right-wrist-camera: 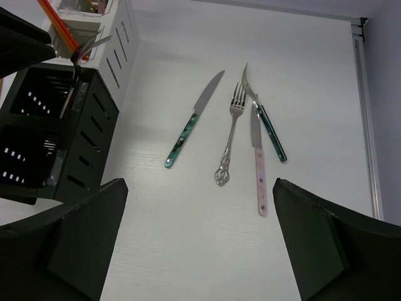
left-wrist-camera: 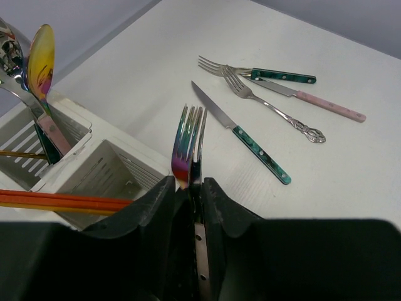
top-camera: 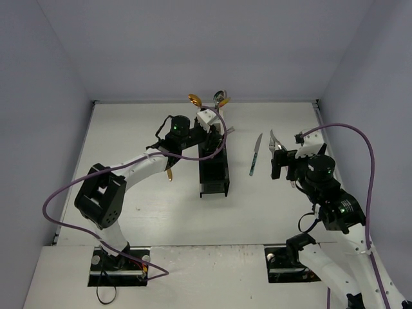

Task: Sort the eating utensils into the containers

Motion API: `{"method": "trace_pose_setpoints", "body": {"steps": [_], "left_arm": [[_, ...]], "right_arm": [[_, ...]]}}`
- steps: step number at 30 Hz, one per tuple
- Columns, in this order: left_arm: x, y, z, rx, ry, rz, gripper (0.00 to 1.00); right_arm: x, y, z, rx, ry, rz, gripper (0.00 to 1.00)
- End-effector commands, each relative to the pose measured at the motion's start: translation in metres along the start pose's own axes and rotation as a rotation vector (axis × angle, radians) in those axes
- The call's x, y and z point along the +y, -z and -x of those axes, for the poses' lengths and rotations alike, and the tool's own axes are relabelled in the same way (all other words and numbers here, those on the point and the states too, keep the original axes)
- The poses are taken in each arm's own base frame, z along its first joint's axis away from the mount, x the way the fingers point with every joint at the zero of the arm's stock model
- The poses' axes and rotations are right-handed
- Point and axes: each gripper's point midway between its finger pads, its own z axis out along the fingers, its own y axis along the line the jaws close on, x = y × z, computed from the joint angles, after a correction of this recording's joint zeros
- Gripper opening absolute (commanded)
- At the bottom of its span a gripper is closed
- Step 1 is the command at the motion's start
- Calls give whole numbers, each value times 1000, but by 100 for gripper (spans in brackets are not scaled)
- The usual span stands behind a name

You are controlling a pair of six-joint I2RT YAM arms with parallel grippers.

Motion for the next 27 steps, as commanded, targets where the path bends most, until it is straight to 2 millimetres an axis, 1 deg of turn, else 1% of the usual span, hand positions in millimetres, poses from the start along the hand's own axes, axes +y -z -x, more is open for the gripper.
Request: {"method": "trace_pose_setpoints", "body": {"steps": [1, 4, 6, 9, 11, 12, 13, 14, 15, 16, 17, 18, 19, 20, 21, 23, 24, 25, 26, 27], "left_arm": [[-2, 8, 46, -136, -56, 9, 27], [1, 17, 61, -164, -44, 48, 34], [7, 28, 76, -187, -27, 107, 40], [20, 48, 82, -147, 33, 223, 48], [23, 61, 93, -140, 47, 265, 55], [26, 69, 84, -89, 68, 299, 57], [29, 78, 81, -59, 84, 337, 60], [33, 89, 84, -52, 98, 378, 65], [36, 99, 80, -22, 118, 414, 68], [40, 109, 71, 21, 144, 455, 70], [43, 121, 59, 74, 173, 496, 72], [46, 132, 41, 142, 221, 525, 73], [51, 145, 34, 171, 250, 562, 74], [54, 157, 22, 213, 281, 594, 75], [55, 168, 5, 269, 314, 615, 75], [65, 190, -14, 303, 397, 670, 75], [64, 198, -33, 342, 445, 669, 75], [70, 210, -38, 339, 477, 693, 75], [70, 216, -47, 350, 499, 695, 75], [69, 222, -58, 365, 516, 698, 75]], "right_arm": [[-2, -4, 10, -39, -25, -24, 100], [-6, -6, 10, -34, -33, -54, 100], [-8, -11, 9, -13, -38, -75, 100], [-12, -25, 5, 40, -47, -109, 100], [-14, -37, 4, 77, -64, -125, 100], [-16, -43, 3, 94, -74, -134, 100], [-19, -51, 1, 118, -84, -146, 100], [-22, -60, -4, 149, -95, -158, 100], [-24, -67, -6, 170, -102, -166, 100], [-26, -75, -8, 193, -111, -173, 99], [-28, -82, -11, 214, -122, -179, 99], [-29, -88, -8, 222, -131, -179, 98], [-31, -96, -12, 244, -142, -188, 98], [-34, -105, -18, 276, -157, -201, 97], [-40, -116, -28, 316, -179, -222, 97], [-46, -135, -38, 371, -222, -220, 95], [-53, -140, -42, 387, -258, -218, 93], [-58, -151, -48, 417, -272, -220, 91], [-64, -151, -49, 418, -288, -226, 88], [-71, -161, -56, 448, -303, -241, 85]]}}
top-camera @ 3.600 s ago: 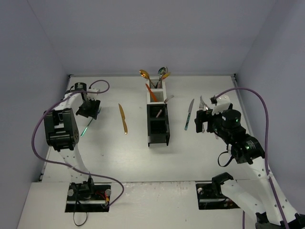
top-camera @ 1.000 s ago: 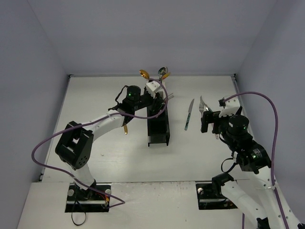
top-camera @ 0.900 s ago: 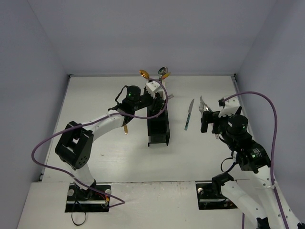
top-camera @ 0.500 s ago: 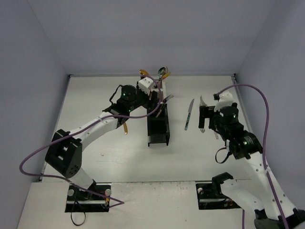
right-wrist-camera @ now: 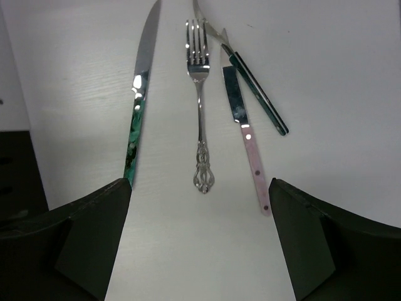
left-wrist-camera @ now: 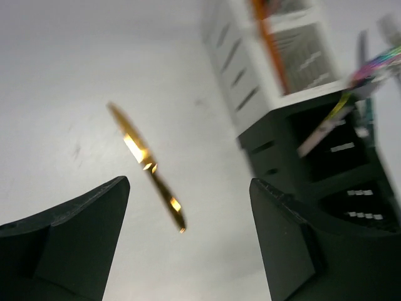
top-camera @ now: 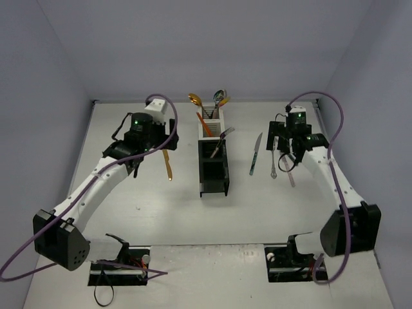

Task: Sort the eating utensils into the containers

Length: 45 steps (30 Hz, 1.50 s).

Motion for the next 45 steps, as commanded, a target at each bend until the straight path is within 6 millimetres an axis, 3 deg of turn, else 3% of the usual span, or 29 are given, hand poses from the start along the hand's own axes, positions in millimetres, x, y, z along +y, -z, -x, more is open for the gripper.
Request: {"method": "trace_pose_setpoints", "body": {"steps": [1, 8, 14, 25, 32, 37, 39, 41, 45], "left_arm": [[32, 18, -53, 139, 124, 65, 75], [50, 23, -101, 178, 90, 98, 75], [59, 25, -114, 227, 63, 141, 75], [57, 19, -118, 241, 93, 139, 75], [59, 21, -118, 236, 90, 147, 75], [60, 21, -117, 233, 88, 152, 75], [60, 22, -117, 232, 86, 154, 75], [60, 22, -117, 232, 86, 154, 75], [60, 20, -117, 228, 85, 152, 75]], "right_arm": [[-8, -29, 19, 28, -103, 26, 83], [3, -85, -7, 179, -81, 43, 64], [-4, -110, -20, 234, -59, -12, 55], [-2, -140, -53, 327, -2, -81, 49], [0, -156, -56, 345, 5, -93, 41], [2, -165, -64, 370, -2, -85, 26], [1, -167, -66, 377, 0, -86, 11], [3, -168, -63, 373, 2, -80, 3], [7, -164, -51, 342, 6, -65, 0]]}}
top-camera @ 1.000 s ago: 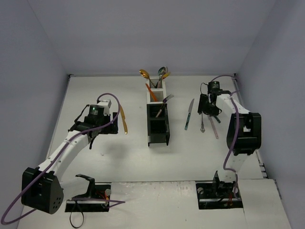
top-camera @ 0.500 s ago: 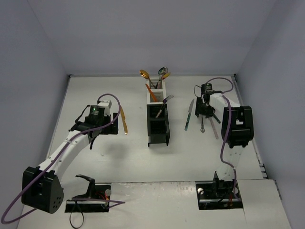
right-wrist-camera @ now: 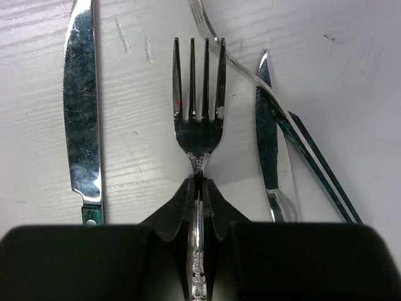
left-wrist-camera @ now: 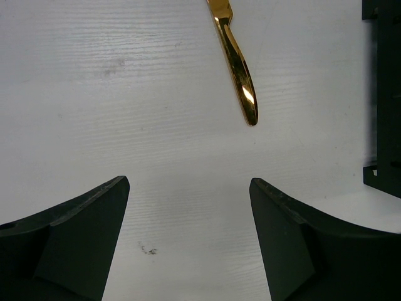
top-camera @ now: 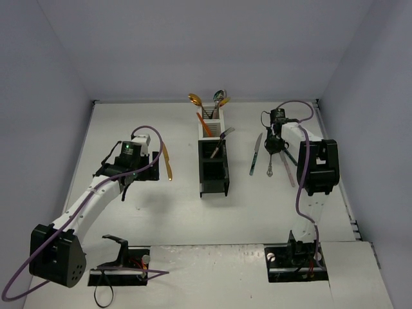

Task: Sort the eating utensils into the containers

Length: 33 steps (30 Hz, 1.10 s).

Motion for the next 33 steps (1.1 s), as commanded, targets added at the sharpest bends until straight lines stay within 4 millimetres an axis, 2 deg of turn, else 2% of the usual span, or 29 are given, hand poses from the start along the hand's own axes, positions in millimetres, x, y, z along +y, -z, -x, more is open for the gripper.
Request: {"method": "trace_pose_setpoints", "body": {"steps": [1, 5, 7, 9, 14, 15, 21, 26, 27, 28, 33], "left_arm": [[-2, 4, 18, -67, 11, -5, 75], [-2, 4, 20, -70, 11, -5, 75], [-1, 4, 19, -74, 11, 0, 75], [-1, 4, 21, -83, 12, 0, 75], [-1, 7, 25, -109, 11, -4, 75], [-1, 7, 25, -110, 10, -3, 75], [-1, 9, 27, -126, 7, -7, 75], [-4, 12, 30, -138, 4, -21, 75], [-4, 12, 29, -138, 2, -24, 75], [-5, 14, 30, -141, -1, -28, 75], [-5, 25, 33, -157, -21, -36, 75]], "right_arm": [[0, 5, 5, -8, 13, -8, 0], [3, 33, 26, -94, 30, -7, 0], [5, 60, 41, -165, 41, 4, 0], [8, 78, 49, -208, 47, 17, 0], [12, 154, 69, -385, 61, 64, 0], [16, 163, 70, -406, 79, 71, 0], [39, 271, 87, -689, 157, 152, 0], [75, 357, 96, -981, 200, 366, 0], [79, 357, 92, -993, 210, 381, 0], [94, 372, 91, -1040, 240, 450, 0], [153, 391, 72, -1104, 378, 620, 0]]}}
